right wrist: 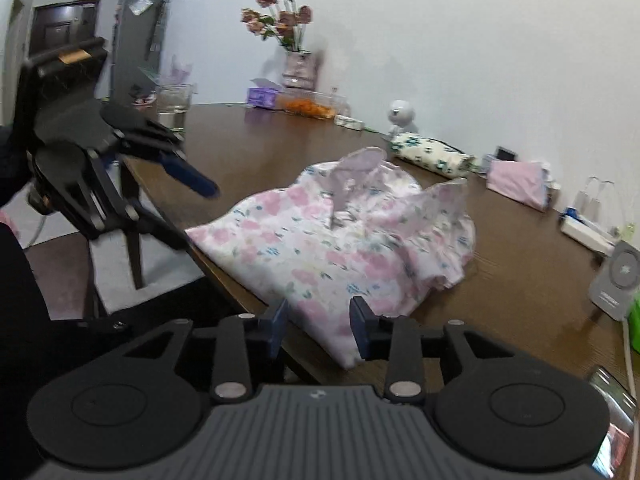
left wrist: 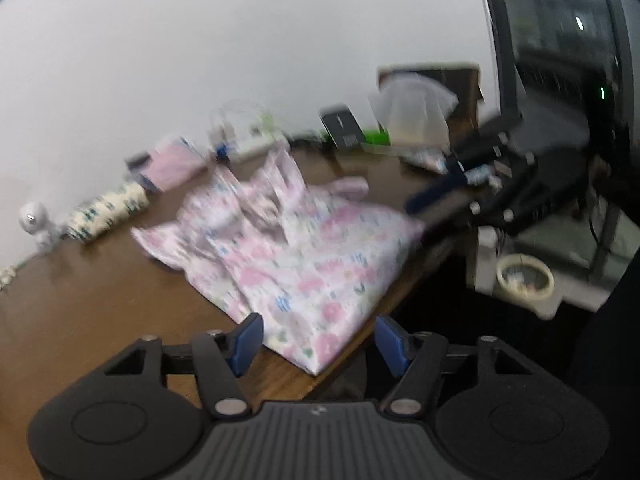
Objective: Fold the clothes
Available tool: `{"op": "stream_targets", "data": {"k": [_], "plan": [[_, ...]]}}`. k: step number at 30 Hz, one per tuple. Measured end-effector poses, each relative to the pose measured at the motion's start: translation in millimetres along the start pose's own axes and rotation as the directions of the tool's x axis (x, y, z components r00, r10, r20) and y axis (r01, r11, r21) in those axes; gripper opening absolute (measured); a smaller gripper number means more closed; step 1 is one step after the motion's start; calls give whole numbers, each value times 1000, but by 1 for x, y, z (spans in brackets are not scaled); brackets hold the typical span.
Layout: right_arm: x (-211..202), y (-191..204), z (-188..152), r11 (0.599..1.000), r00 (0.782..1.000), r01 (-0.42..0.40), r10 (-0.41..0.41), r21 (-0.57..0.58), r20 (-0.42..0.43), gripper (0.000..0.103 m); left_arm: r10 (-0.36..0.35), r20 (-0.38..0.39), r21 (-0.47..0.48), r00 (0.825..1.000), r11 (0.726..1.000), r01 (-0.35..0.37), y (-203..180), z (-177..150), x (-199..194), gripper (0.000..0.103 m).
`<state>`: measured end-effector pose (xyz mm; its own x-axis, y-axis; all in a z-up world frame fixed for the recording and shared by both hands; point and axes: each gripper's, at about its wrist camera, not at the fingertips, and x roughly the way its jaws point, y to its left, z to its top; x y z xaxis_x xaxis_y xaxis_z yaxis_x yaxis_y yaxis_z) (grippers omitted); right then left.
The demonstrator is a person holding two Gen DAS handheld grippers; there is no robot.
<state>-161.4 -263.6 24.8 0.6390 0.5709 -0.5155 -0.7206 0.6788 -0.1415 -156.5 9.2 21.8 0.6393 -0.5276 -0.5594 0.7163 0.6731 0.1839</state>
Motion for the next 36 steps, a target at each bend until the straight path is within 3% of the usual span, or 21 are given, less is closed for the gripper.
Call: {"op": "stream_targets", "data": {"k": [2,3,4,5,7,9,12,14,15,18,19,20,22,23,27,28,29,31,34,36], "plan": [[9,-3,-1,1000,1000,-11,11,1,-25,35,-22,-33,-4,999,1000,22,4,0,9,33],[13,-4,-1,1000,999,-16,16,2,-37,33,-34,-38,-20,999,999,34,8,-1,11,31],[18,-6,-2,1000,999,-23,23,2,-49,17,-55,-32,-43,998,998,54,13,-2,10,23],[18,-7,-4,999,997,-48,49,11,-56,10,-77,-26,-65,997,995,75,19,-3,9,12],[13,-6,-6,997,995,-83,83,10,-63,6,-115,-5,-107,993,988,114,29,-4,6,9],[7,-3,-6,996,993,-91,90,-15,-74,5,-135,9,-107,991,985,135,35,-5,1,9],[0,-4,-8,997,996,-73,73,-5,-47,11,-115,20,-84,993,990,116,38,-8,-3,22],[0,-7,-9,998,998,-60,60,6,-31,36,-96,19,-57,995,994,97,38,-8,-1,37],[0,-8,-9,999,998,-53,54,11,-24,40,-94,15,-42,995,995,94,38,-9,1,38],[10,-10,-12,998,996,-65,65,-7,-57,39,-131,-23,-7,991,991,131,37,-8,8,35],[13,-9,-12,997,995,-77,76,-16,-67,39,-149,-37,-3,988,989,149,36,-8,9,21],[14,-9,-12,996,995,-83,81,-31,-63,36,-164,-40,-2,986,986,164,36,-7,10,14],[13,-14,-11,993,990,-121,119,-19,-70,21,-177,-48,-16,983,984,176,38,-8,9,8],[12,-18,-9,990,987,-139,138,-12,-78,3,-186,-49,-24,981,982,185,38,-8,7,3],[7,-22,-6,988,984,-149,144,-40,-101,3,-206,-64,-28,976,978,205,32,-11,-5,9],[5,-24,-6,989,986,-141,136,-42,-93,10,-186,-62,-23,981,983,185,32,-12,-7,16],[3,-27,-6,991,989,-131,128,-30,-72,25,-170,-56,-16,984,985,170,31,-14,-8,29],[4,-30,-8,991,990,-132,130,-31,-50,41,-146,-28,-1,989,989,146,31,-16,-11,37],[10,-29,-11,988,988,-144,140,-62,-69,38,-136,-19,-8,991,991,135,35,-15,-7,36],[15,-28,-12,985,986,-154,147,-82,-82,25,-174,-32,-23,984,985,173,39,-15,-2,16]]}}
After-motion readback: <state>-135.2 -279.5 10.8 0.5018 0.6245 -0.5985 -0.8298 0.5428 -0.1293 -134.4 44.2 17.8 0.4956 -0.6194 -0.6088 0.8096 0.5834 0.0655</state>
